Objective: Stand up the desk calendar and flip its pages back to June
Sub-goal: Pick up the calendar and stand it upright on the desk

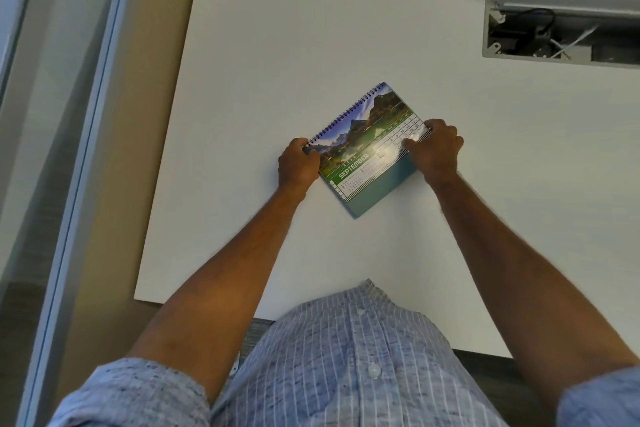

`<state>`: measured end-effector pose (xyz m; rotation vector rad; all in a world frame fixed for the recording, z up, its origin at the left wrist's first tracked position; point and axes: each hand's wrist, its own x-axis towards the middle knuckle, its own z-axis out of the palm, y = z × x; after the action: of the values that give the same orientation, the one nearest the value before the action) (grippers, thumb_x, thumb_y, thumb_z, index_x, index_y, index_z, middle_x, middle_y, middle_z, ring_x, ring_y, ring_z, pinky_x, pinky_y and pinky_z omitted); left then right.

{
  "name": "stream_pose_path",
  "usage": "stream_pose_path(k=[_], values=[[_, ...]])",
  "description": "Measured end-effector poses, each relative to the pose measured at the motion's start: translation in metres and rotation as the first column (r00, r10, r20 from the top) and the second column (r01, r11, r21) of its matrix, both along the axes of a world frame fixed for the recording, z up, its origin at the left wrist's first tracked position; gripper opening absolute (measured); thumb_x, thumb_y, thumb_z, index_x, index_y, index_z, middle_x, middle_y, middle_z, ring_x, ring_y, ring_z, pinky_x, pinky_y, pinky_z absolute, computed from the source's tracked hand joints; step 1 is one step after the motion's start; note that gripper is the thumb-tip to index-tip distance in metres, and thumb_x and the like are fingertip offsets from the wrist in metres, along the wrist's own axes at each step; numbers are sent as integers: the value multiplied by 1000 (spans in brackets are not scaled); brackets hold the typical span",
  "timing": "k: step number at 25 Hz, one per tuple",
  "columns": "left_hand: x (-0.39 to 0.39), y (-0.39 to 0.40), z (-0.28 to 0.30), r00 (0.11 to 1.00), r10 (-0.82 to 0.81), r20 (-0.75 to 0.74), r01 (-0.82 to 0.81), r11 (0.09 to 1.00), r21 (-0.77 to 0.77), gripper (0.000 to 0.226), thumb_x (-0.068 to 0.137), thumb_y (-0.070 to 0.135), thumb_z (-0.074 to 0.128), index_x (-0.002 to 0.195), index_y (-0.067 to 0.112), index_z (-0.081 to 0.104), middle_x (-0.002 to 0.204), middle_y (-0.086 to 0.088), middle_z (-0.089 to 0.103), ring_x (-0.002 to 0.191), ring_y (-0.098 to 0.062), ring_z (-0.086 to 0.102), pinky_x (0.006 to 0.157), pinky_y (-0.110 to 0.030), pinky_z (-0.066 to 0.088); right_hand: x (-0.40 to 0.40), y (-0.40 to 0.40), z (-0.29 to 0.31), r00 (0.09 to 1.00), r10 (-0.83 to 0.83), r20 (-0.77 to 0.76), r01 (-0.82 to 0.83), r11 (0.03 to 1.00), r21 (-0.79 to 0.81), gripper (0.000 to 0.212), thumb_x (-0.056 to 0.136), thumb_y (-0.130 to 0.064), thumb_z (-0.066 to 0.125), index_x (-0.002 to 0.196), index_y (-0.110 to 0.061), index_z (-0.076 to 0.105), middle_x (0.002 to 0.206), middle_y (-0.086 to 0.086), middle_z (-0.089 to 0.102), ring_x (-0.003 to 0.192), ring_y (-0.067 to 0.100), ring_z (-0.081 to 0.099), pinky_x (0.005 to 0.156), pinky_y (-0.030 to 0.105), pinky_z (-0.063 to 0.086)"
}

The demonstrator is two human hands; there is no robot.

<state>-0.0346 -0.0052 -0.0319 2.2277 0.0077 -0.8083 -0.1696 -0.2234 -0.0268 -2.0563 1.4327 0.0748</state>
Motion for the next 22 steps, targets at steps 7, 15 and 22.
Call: stream_pose_path(k=[7,15,22], values=[[2,5,8,971,170,-166,-190,975,-116,36,100,22,63,135,16,56,132,-14,67,105,-27,71,58,-31,63,-2,1,15,982,-130,140,121,990,73,57,76,-21,86,124,-12,57,131,14,57,117,27,57,90,37,56],[34,22,45,908,391,-149,-418,849,-324,34,102,22,63,135,18,58,126,-16,69,106,-30,74,81,-45,66,11,20,42,902,-265,341,74,872,484,46,87,-2,74,127,-9,54,118,4,67,99,17,65,67,19,49],[92,37,99,879,477,30,-388,749,-537,21,103,19,60,121,17,72,116,-14,75,101,-25,74,74,-32,61,81,33,71,881,-104,462,-131,884,449,31,92,-1,64,121,-11,57,119,5,68,96,10,63,68,20,47]])
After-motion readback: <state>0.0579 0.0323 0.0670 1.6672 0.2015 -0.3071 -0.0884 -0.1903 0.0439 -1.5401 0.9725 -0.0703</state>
